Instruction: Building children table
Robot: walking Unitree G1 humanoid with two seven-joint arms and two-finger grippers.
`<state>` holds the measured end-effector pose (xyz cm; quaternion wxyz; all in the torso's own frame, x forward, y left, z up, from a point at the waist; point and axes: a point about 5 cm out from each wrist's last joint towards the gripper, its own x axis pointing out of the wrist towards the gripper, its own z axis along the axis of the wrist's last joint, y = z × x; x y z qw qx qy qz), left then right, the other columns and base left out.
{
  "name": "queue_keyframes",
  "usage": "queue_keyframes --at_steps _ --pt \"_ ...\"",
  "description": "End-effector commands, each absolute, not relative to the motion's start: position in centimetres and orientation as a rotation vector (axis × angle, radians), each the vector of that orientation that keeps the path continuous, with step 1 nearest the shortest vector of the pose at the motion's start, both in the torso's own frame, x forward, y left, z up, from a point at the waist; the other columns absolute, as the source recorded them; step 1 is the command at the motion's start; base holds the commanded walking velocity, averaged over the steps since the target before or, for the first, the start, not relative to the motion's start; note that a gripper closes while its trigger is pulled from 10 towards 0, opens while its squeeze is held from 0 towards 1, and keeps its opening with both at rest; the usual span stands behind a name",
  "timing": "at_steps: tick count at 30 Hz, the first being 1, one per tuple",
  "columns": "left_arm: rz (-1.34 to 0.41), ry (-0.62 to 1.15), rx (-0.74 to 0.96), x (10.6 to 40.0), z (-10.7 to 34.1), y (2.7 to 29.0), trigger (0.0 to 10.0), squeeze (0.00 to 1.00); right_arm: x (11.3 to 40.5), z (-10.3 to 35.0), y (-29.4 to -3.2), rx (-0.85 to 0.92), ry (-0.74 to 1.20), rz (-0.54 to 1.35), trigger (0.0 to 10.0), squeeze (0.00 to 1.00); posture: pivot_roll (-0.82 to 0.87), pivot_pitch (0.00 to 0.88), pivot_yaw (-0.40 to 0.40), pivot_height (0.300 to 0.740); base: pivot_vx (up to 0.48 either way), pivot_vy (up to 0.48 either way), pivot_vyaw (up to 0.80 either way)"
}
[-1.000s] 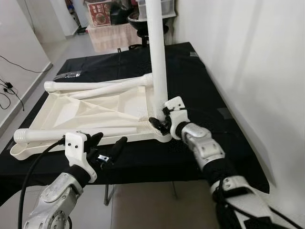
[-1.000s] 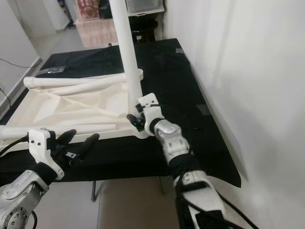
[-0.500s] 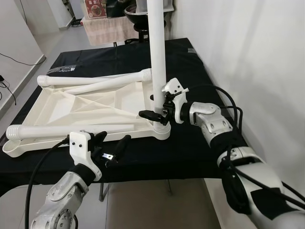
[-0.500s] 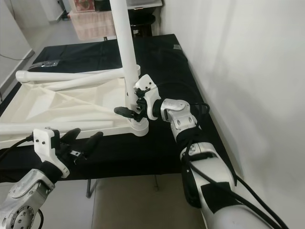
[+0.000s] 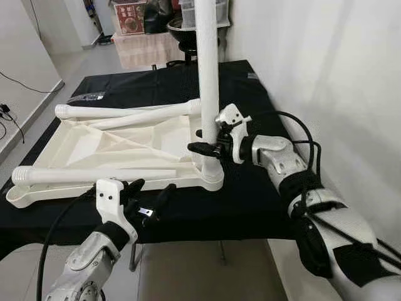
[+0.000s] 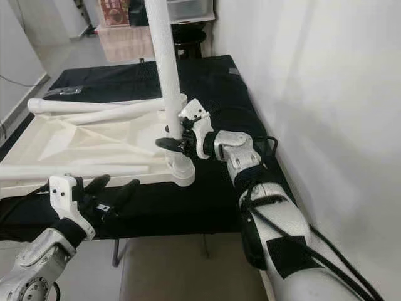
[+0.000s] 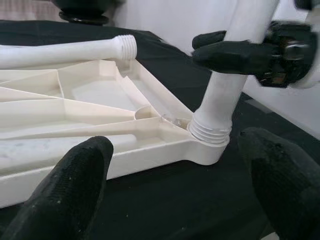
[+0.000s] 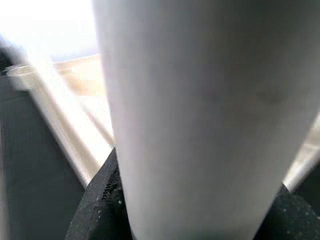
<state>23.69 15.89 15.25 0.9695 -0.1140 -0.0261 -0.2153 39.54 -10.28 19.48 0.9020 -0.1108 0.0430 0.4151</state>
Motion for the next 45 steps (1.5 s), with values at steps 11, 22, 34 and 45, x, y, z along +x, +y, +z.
queue_keyframes --at_steps 11,22,34,45 --pt "-0.457 -0.039 -0.233 23.5 15.2 16.4 10.0 0.00 36.6 14.3 -7.8 -0.136 0.186 0.432 0.0 0.00 -0.06 0.022 0.068 0.740 0.000 0.000 0.00" --pt "-0.428 -0.052 -0.250 23.6 15.2 16.6 10.0 0.00 37.9 18.2 -8.2 -0.166 0.045 0.683 10.0 1.00 -0.06 0.015 0.071 0.740 0.000 0.000 0.00" --pt "-0.430 -0.060 -0.256 23.5 15.4 16.3 10.0 0.00 38.5 19.0 -8.4 -0.261 0.091 1.059 10.0 0.00 -0.04 0.025 0.061 0.740 0.000 0.000 0.00" --pt "-0.434 -0.056 -0.258 23.3 15.4 16.3 10.0 0.00 38.6 19.6 -9.0 -0.188 0.111 1.149 0.0 0.00 -0.04 0.029 0.061 0.740 0.000 0.000 0.00"
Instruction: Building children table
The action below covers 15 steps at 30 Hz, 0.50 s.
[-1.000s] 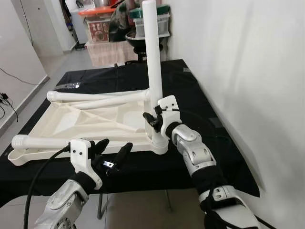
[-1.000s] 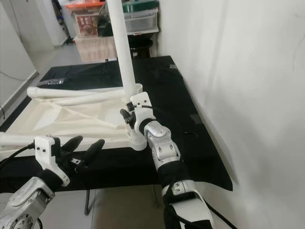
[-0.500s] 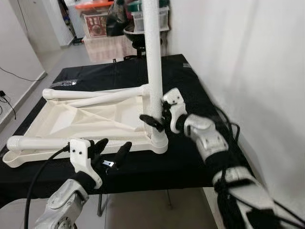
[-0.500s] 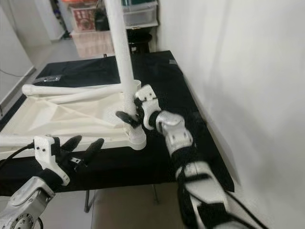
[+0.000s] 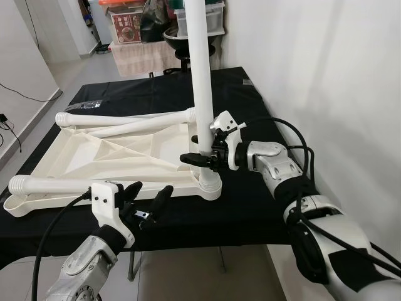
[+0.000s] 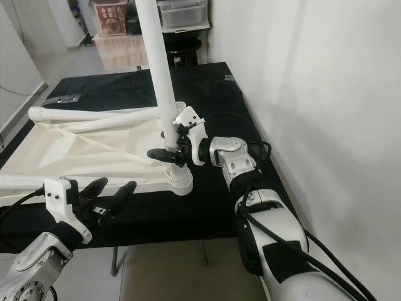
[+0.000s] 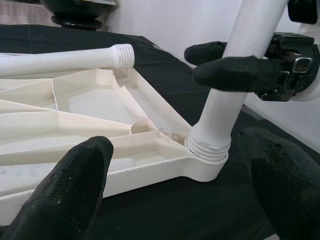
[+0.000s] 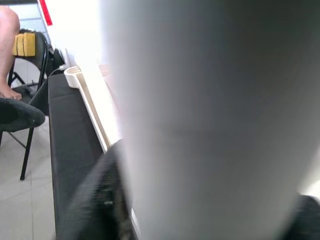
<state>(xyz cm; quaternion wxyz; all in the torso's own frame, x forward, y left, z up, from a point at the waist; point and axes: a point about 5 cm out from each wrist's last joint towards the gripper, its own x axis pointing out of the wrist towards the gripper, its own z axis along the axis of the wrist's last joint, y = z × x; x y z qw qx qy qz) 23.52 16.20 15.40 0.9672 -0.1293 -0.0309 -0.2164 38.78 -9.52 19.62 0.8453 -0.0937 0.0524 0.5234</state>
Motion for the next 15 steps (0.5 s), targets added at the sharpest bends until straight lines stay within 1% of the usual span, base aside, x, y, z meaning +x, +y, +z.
queue_keyframes --at_steps 1,7,11,14,15 --pt "-0.434 -0.056 -0.258 23.3 15.4 16.3 10.0 0.00 38.6 19.6 -9.0 -0.188 0.111 1.149 0.0 0.00 -0.04 0.029 0.061 0.740 0.000 0.000 0.00" --pt "-0.439 -0.051 -0.258 23.3 15.3 16.4 10.0 0.00 38.3 18.6 -9.6 -0.209 0.133 1.166 0.0 0.00 -0.04 0.026 0.063 0.740 0.000 0.000 0.00" --pt "-0.439 -0.049 -0.257 23.3 15.3 16.4 10.0 0.00 38.4 18.1 -9.9 -0.249 0.143 1.119 0.0 0.00 -0.04 0.021 0.056 0.740 0.000 0.000 0.00" --pt "-0.437 -0.050 -0.256 23.2 15.2 16.4 10.0 0.00 38.8 16.5 -10.5 -0.328 0.202 0.894 0.0 0.00 -0.04 0.020 0.040 0.740 0.000 0.000 0.00" --pt "-0.437 -0.050 -0.256 23.2 15.2 16.4 10.0 0.00 38.8 16.5 -10.5 -0.328 0.202 0.894 0.0 0.00 -0.04 0.020 0.040 0.740 0.000 0.000 0.00"
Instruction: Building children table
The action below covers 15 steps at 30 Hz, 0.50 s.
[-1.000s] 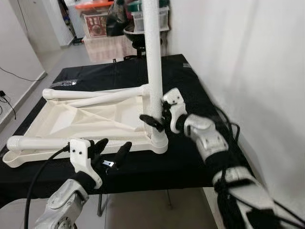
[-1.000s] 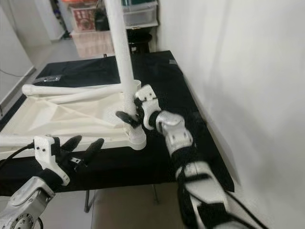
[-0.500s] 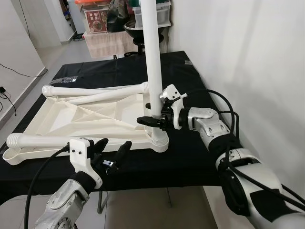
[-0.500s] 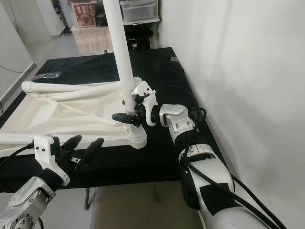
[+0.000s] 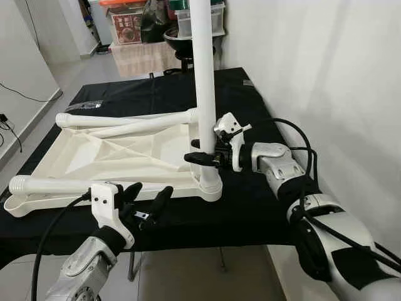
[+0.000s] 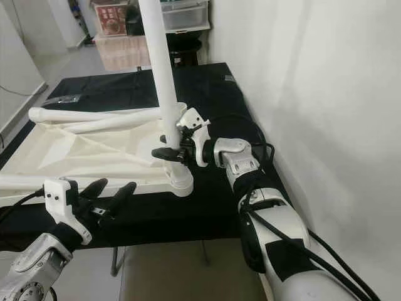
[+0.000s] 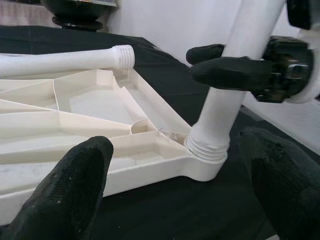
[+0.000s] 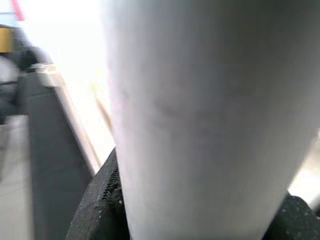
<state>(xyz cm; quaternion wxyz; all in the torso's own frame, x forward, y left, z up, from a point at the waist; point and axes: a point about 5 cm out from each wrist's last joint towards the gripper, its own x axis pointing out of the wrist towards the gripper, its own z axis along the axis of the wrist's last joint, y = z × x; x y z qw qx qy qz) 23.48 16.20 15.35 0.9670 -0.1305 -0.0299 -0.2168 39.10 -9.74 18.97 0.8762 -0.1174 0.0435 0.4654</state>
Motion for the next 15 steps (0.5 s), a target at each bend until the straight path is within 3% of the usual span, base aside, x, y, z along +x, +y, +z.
queue_keyframes --at_steps 1,3,5,8,13,14,15 --pt "-0.431 -0.054 -0.257 23.2 15.3 16.5 10.0 0.00 38.7 15.5 -9.9 -0.226 0.178 0.574 0.0 0.00 -0.05 0.037 0.049 0.740 0.000 0.000 0.00" --pt "-0.428 -0.056 -0.259 23.3 15.4 16.7 10.0 0.00 35.7 13.4 -8.2 -0.082 0.234 0.397 0.0 0.00 -0.06 0.040 0.073 0.740 0.000 0.000 0.00" --pt "-0.431 -0.053 -0.257 23.4 15.4 16.7 10.0 0.00 35.1 13.4 -7.4 -0.125 0.219 0.428 0.0 0.00 -0.08 0.021 0.091 0.740 0.000 0.000 0.00" --pt "-0.468 -0.042 -0.259 23.7 15.3 16.5 10.0 0.00 37.1 14.5 -7.2 -0.215 0.159 0.484 0.0 0.00 -0.06 0.024 0.071 0.740 0.000 0.000 0.00" --pt "-0.457 -0.051 -0.260 23.7 15.4 16.5 10.0 0.00 37.7 14.7 -7.1 -0.219 0.174 0.469 0.0 0.00 -0.06 0.022 0.066 0.740 0.000 0.000 0.00" --pt "-0.442 -0.057 -0.262 23.7 15.4 16.6 10.0 0.00 37.9 15.1 -6.9 -0.206 0.158 0.497 10.0 0.00 -0.06 0.021 0.061 0.740 0.000 0.000 0.00" --pt "-0.425 -0.064 -0.265 23.7 15.5 16.6 10.0 0.00 38.1 15.8 -6.8 -0.191 0.137 0.540 10.0 1.00 -0.05 0.024 0.060 0.740 0.000 0.000 0.00"
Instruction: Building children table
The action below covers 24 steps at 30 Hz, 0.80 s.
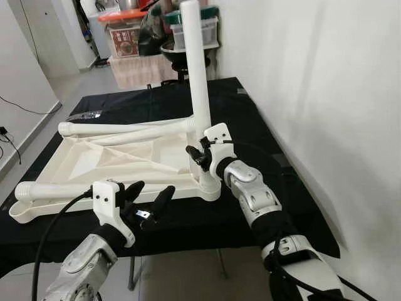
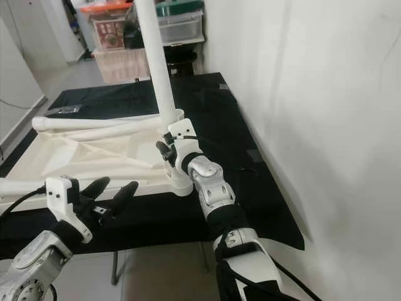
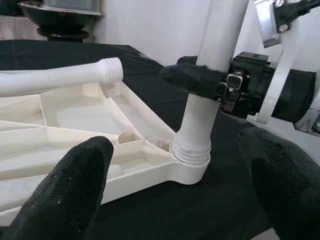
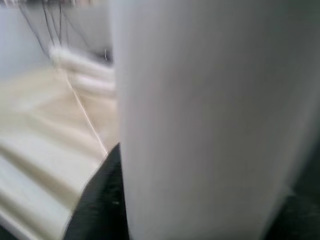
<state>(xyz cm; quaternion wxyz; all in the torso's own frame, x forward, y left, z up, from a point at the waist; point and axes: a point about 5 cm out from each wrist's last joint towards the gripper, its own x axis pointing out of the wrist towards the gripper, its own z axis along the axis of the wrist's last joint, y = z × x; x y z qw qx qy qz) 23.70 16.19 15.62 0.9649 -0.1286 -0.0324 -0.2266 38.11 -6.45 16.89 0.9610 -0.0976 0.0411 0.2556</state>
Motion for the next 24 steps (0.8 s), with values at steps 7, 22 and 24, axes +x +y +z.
queue_keyframes --at_steps 7,22,24 --pt "-0.415 -0.070 -0.268 23.7 15.5 16.7 10.0 0.00 38.0 18.3 -6.6 -0.145 0.046 0.691 10.0 1.00 -0.05 0.025 0.063 0.740 0.000 0.000 0.00" --pt "-0.427 -0.066 -0.269 23.7 15.6 16.5 10.0 0.00 38.5 20.6 -7.4 -0.209 0.069 1.183 1.4 0.00 -0.03 0.030 0.057 0.740 0.000 0.000 0.00" --pt "-0.426 -0.066 -0.268 23.7 15.6 16.5 10.0 0.00 38.5 20.7 -7.5 -0.199 0.076 1.187 0.0 0.00 -0.03 0.036 0.055 0.740 0.000 0.000 0.00"
